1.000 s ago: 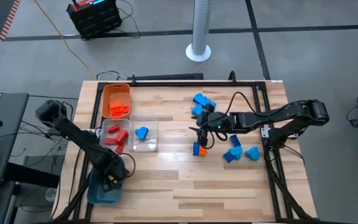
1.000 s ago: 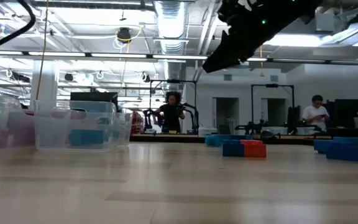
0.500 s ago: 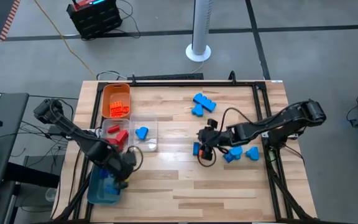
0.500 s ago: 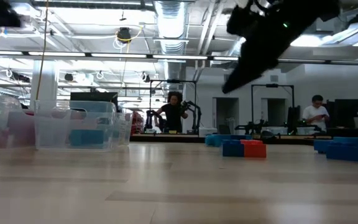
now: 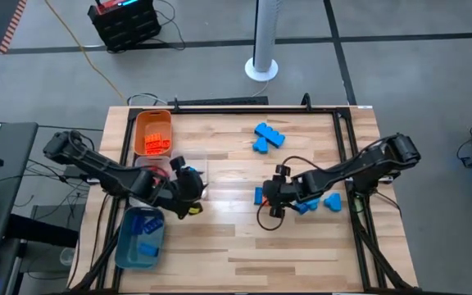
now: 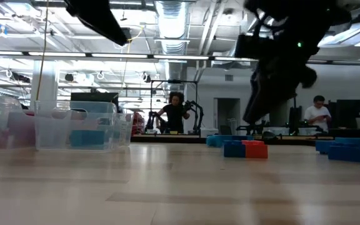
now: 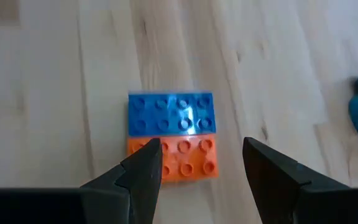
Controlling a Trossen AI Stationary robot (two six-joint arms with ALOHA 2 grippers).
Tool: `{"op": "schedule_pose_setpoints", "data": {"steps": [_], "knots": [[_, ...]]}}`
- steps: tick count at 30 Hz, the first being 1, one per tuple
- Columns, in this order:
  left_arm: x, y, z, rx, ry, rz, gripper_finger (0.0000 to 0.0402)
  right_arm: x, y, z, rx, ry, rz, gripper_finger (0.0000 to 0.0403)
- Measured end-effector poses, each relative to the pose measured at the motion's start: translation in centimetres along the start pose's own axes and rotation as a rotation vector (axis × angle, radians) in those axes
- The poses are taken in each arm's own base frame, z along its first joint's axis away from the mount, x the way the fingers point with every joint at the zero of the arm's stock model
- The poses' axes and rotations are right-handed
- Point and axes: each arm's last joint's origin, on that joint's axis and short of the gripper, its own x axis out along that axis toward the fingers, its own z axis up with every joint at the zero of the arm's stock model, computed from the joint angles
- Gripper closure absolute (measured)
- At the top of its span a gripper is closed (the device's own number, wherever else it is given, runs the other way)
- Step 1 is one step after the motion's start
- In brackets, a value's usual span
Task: Sort blocks
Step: Put the orange game piece into the orange bin
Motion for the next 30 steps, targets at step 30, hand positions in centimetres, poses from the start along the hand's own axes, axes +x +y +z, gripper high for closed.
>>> {"op": "schedule_pose_setpoints", "data": {"steps": [30], "knots": [[0.2,0.8,-2.4,0.064,0.103,0.127,0.0224,0.8,4.9,2.9,-0.181,0.623,-0.067,0.0182]]}}
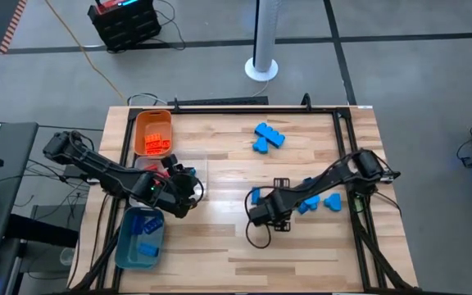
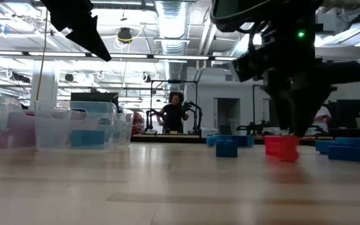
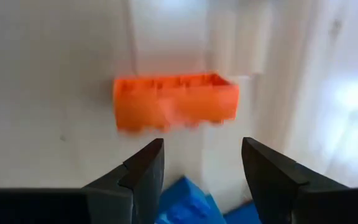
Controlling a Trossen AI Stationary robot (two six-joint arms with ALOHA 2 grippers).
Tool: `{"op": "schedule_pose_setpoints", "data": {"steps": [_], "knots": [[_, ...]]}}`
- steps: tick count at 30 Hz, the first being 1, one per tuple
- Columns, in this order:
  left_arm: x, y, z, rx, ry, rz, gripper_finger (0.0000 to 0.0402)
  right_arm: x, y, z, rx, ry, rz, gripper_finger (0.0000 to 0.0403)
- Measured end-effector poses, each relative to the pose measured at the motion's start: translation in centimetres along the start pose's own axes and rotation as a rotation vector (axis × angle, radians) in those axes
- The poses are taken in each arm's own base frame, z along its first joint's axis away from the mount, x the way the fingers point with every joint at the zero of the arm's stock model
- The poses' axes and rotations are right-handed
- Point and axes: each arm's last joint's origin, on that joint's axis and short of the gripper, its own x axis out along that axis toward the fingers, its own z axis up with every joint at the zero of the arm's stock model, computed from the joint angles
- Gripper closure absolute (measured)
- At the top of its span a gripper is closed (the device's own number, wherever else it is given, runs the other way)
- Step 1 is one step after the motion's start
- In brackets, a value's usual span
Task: Sort blocks
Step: Put the orange game piece into the orange bin
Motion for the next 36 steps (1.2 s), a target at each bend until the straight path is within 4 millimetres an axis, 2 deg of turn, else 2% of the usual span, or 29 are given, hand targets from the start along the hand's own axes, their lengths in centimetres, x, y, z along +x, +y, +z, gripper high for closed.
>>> {"op": "schedule_pose_setpoints", "data": {"steps": [5,16,24,30,36], "knots": [[0.0,0.0,0.0,-0.001,-0.001,0.0,0.0224,-0.6,0.4,-0.6,0.066,0.002,-0.001,0.0182],[0.0,-0.1,0.0,-0.009,0.009,-0.02,0.0224,-1.2,-1.0,0.0,0.512,-0.057,0.05,0.0182],[-0.3,-0.3,-0.3,0.023,0.027,-0.044,0.0224,-1.6,-0.9,1.0,0.648,-0.15,0.123,0.0182],[-0.8,-0.6,-0.5,0.032,0.021,-0.058,0.0224,0.0,-0.4,1.0,0.733,-0.186,0.138,0.0182],[-1.3,-1.0,-0.8,0.024,0.012,-0.075,0.0224,1.1,-0.1,-0.1,0.777,-0.127,0.087,0.0182]]}}
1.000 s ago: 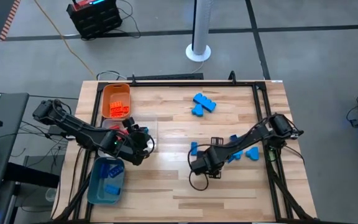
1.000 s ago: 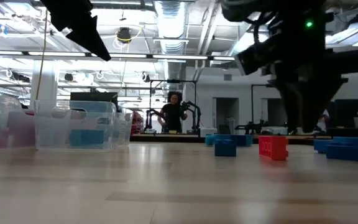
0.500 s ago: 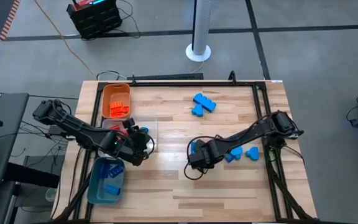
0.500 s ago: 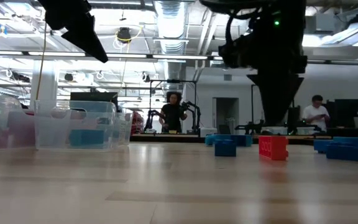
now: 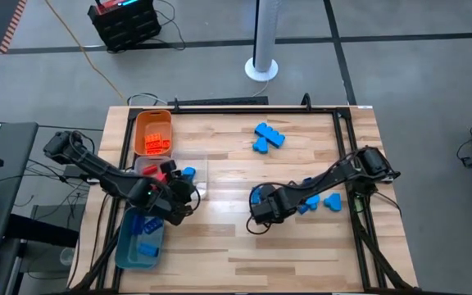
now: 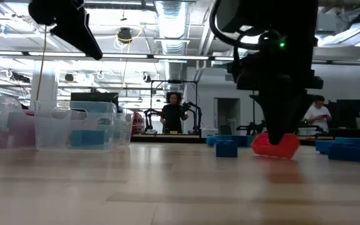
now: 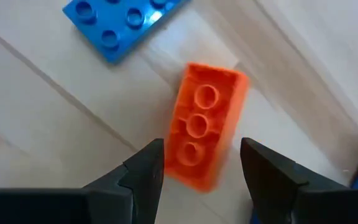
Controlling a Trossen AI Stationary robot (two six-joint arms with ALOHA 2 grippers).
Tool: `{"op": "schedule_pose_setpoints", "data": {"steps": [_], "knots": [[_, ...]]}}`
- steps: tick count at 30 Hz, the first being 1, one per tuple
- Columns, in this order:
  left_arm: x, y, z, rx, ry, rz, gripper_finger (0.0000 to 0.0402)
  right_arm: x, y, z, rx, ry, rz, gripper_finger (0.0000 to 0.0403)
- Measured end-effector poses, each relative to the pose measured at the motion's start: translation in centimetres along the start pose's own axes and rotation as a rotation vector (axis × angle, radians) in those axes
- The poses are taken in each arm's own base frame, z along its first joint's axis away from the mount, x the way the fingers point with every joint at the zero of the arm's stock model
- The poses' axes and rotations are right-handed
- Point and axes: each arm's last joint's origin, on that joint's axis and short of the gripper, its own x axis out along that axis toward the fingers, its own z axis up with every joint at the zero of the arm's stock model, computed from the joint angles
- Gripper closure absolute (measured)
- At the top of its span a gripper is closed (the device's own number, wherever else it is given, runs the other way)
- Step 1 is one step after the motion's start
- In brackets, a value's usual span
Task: Sort blocks
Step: Put the orange game piece into the orange bin
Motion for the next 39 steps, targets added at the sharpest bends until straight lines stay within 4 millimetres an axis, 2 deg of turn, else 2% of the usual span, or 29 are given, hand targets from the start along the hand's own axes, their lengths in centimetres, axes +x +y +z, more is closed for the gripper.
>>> {"op": "schedule_pose_setpoints", "data": {"steps": [11,17,24,30,33,39], "knots": [[-0.6,-0.5,-0.3,-0.036,-0.013,-0.024,0.0224,0.0,0.4,-0.5,-0.085,-0.025,-0.01,0.0182],[-1.1,-0.9,-0.5,-0.054,-0.023,-0.043,0.0224,0.1,0.2,-0.2,-0.059,-0.031,-0.015,0.0182],[-1.6,-1.3,-0.7,-0.066,-0.033,-0.064,0.0224,2.3,-0.3,-0.9,-0.026,-0.036,-0.003,0.0182],[-2.0,-1.7,-0.8,-0.059,-0.043,-0.081,0.0224,2.5,-0.3,-1.3,-0.094,-0.047,-0.001,0.0186],[-2.2,-1.8,-0.9,-0.052,-0.047,-0.09,0.0224,2.4,-0.2,-1.5,-0.186,-0.052,0.008,0.0209],[-2.6,-2.2,-0.9,-0.044,-0.069,-0.114,0.0224,2.2,-0.1,-1.6,-0.379,-0.061,0.012,0.0302]]}}
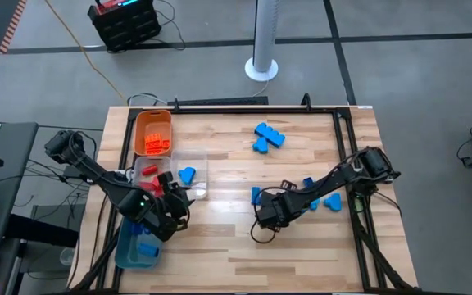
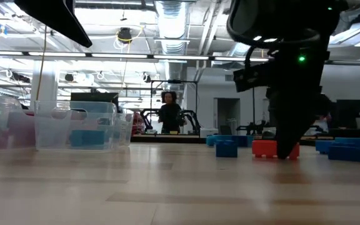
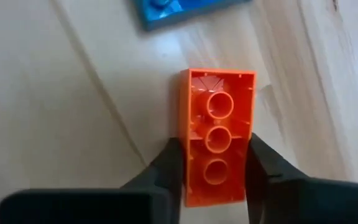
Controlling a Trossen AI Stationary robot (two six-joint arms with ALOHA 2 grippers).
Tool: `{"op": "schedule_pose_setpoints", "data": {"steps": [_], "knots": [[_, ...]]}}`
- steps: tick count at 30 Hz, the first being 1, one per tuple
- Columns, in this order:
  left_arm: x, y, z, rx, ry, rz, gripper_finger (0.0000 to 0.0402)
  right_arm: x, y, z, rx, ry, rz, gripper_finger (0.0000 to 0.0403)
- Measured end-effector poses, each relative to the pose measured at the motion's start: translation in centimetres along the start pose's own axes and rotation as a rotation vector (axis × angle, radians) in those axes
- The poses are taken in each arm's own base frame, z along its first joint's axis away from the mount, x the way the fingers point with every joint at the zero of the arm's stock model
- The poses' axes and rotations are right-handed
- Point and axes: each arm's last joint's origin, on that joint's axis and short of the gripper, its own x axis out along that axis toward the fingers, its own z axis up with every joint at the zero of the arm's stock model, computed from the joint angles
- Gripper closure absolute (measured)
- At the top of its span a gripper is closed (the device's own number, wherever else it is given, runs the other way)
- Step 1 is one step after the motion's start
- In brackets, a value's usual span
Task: Sort blocks
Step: Put the orange game piece into the orange bin
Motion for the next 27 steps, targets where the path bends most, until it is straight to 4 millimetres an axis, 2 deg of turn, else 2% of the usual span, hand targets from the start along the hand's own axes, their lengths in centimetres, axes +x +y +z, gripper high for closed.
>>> {"op": "schedule_pose_setpoints", "data": {"steps": [4,9,14,20,23,27], "knots": [[0.2,0.0,0.4,0.042,-0.024,-0.003,0.0224,-0.6,-0.2,0.2,-0.059,-0.084,-0.042,0.0324],[1.2,-0.1,1.3,0.118,-0.095,-0.001,0.0224,-3.7,-0.5,0.7,-0.082,-0.331,-0.1,0.0311],[2.9,-0.8,1.6,0.171,-0.234,-0.046,0.0224,-7.0,-0.2,1.7,-0.143,-0.547,-0.004,0.0306],[4.5,-0.3,3.0,0.065,-0.406,-0.147,0.0223,-10.3,1.5,3.2,-0.289,-0.857,0.09,0.0305],[4.8,0.0,3.7,0.018,-0.464,-0.209,0.0218,-11.0,2.4,3.6,-0.358,-0.963,0.09,0.0305],[4.7,0.0,4.1,0.044,-0.502,-0.251,0.0205,-11.1,2.6,3.8,-0.381,-0.991,0.084,0.0304]]}}
